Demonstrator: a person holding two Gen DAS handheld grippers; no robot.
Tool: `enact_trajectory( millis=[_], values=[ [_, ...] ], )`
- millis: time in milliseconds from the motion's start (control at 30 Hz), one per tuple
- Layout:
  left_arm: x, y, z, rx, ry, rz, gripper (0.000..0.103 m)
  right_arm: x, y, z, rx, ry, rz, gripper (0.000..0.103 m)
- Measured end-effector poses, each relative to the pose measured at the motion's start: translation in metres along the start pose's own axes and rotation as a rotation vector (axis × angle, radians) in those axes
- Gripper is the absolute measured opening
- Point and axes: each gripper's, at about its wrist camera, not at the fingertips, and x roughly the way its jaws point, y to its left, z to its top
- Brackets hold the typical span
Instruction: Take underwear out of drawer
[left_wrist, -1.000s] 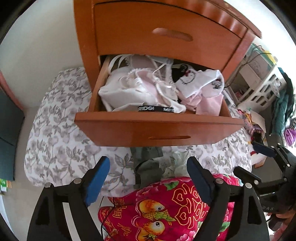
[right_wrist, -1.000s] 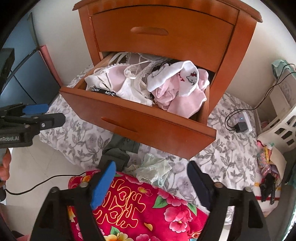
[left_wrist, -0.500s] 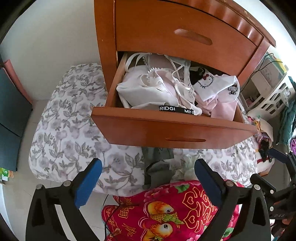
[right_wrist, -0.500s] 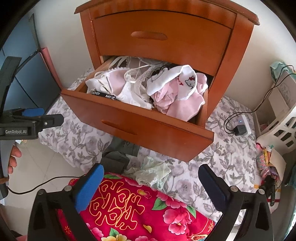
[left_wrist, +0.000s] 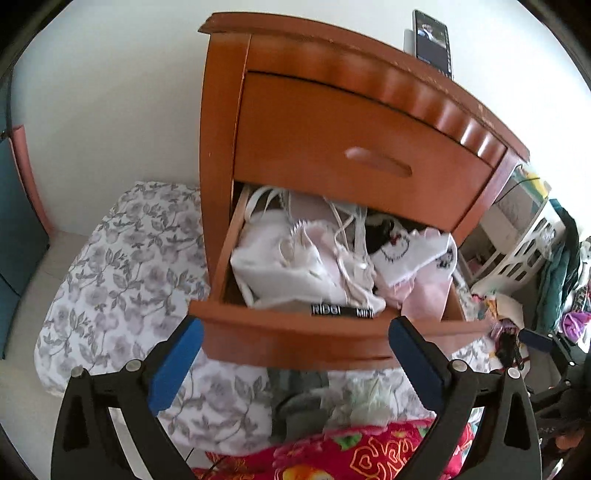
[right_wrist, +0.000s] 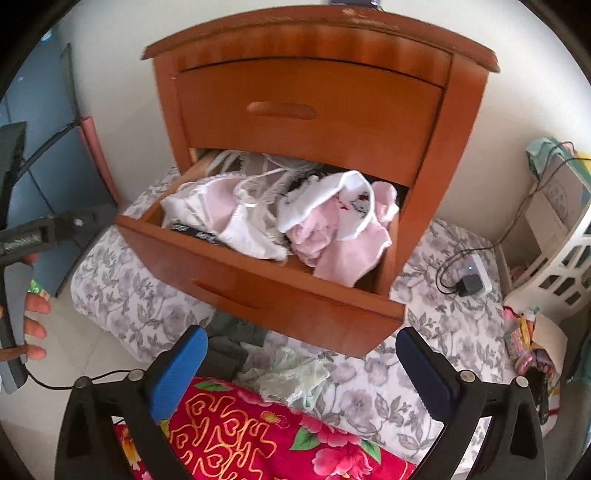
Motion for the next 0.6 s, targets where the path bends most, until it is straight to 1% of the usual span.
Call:
enact_trajectory(
  millis=[67, 133, 200, 267, 367, 500, 600],
  values=[
    [0.002, 0.002, 0.003, 0.024, -0.008, -0.012, 0.100, 0.006, -0.005, 0.003, 0.012, 0.009, -0.009, 0.103],
    [0.007, 0.003, 0.006, 0.047, 0.001, -0.030, 0.100, 0.011, -0.009, 0.007, 0.026, 0.015, 0.016, 0.103],
    [0.012, 0.004, 0.008, 0.049, 0.011, -0.045, 0.100, 0.016, -0.012, 0.009, 0.043, 0.017, 0.050, 0.103],
    [0.017, 0.005, 0.011, 0.043, 0.005, -0.051, 0.100, 0.022, -0.012, 0.013, 0.045, 0.018, 0.066, 0.103],
    [0.022, 0.008, 0.019, 0.037, -0.009, -0.065, 0.100, 0.026, -0.009, 0.022, 0.031, -0.009, 0.070, 0.103],
    [0.030, 0.009, 0.036, 0.044, -0.023, -0.060, 0.100, 0.023, -0.008, 0.043, 0.005, -0.088, 0.042, 0.103],
    [0.040, 0.010, 0.048, 0.039, 0.011, -0.076, 0.100, 0.025, -0.014, 0.060, 0.030, -0.115, 0.086, 0.103]
  ],
)
